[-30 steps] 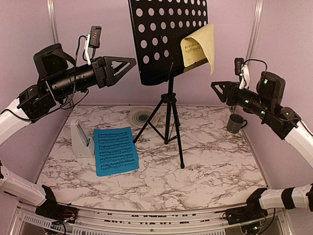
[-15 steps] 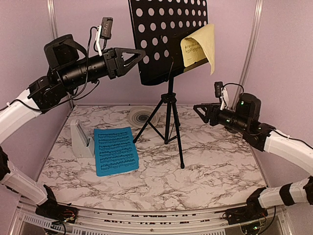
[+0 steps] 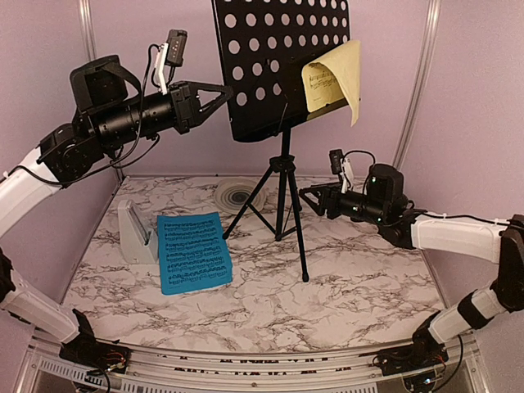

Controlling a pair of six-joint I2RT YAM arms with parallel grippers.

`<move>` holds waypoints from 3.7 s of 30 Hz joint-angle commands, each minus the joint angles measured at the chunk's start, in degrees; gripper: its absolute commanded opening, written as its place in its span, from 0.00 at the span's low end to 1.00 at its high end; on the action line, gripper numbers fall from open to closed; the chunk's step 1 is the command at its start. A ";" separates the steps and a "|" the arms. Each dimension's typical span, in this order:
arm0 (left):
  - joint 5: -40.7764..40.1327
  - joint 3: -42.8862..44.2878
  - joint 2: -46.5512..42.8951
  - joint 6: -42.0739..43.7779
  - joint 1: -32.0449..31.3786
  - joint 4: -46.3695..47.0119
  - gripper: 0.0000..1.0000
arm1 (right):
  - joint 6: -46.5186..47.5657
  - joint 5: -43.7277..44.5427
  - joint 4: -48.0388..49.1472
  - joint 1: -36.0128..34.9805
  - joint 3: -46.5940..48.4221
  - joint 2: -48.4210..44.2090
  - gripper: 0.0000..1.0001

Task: Pack up the instrument practice props
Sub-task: Adjust the music stand at the center of the board.

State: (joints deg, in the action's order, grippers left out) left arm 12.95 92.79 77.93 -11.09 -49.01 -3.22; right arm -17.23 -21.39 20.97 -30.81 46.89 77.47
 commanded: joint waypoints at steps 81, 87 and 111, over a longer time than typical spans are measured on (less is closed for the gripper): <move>-9.07 6.49 4.40 3.26 6.79 -5.32 0.33 | 4.41 17.73 6.38 -11.13 -8.55 0.01 0.00; -9.42 6.78 5.70 3.79 7.85 -4.28 0.33 | 5.09 17.38 4.76 -11.90 -10.94 -4.22 0.00; 0.44 7.21 11.69 5.05 11.56 3.22 0.34 | 5.15 21.36 5.75 -15.76 -11.86 -3.48 0.00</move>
State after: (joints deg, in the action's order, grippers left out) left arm 13.28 98.48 87.37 -6.72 -38.81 -1.04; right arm -13.45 -0.86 24.56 -44.03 33.58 74.13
